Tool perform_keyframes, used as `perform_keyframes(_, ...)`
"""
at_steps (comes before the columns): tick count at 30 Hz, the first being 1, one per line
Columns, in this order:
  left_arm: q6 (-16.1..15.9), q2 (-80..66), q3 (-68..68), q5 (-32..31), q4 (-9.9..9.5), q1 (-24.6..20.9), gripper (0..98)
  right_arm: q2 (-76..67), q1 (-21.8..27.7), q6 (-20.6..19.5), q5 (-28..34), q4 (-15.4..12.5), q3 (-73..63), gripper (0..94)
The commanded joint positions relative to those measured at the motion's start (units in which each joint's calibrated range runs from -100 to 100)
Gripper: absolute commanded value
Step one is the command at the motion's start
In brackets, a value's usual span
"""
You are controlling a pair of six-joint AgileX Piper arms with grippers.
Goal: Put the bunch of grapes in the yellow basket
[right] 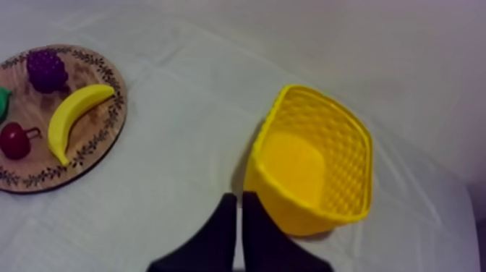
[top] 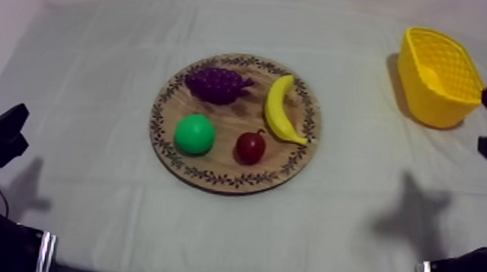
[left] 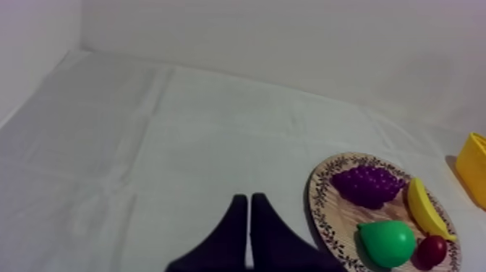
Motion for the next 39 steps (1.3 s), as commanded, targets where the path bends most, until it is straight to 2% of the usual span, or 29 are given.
perform_keyframes(1,-0.01,0.00,-0.03,0.01,0.02,-0.03,0.1,6.34,-0.83,-0.58,1.10,0.81,-6.96,0.5)
perform_keyframes(12,-0.01,0.00,-0.03,0.01,0.02,-0.03,0.1,25.69,-7.06,-2.05,6.96,3.82,-27.94,0.5)
perform_keyframes(20,-0.01,0.00,-0.03,0.01,0.02,-0.03,0.1,38.64,-11.79,-0.03,9.50,3.46,-40.03,0.5)
perform_keyframes(28,-0.01,0.00,-0.03,0.01,0.02,-0.03,0.1,50.48,-14.18,3.20,11.35,2.90,-51.26,0.5)
perform_keyframes(39,-0.01,0.00,-0.03,0.01,0.02,-0.03,0.1,64.31,-17.42,6.98,19.37,1.66,-67.08,0.5)
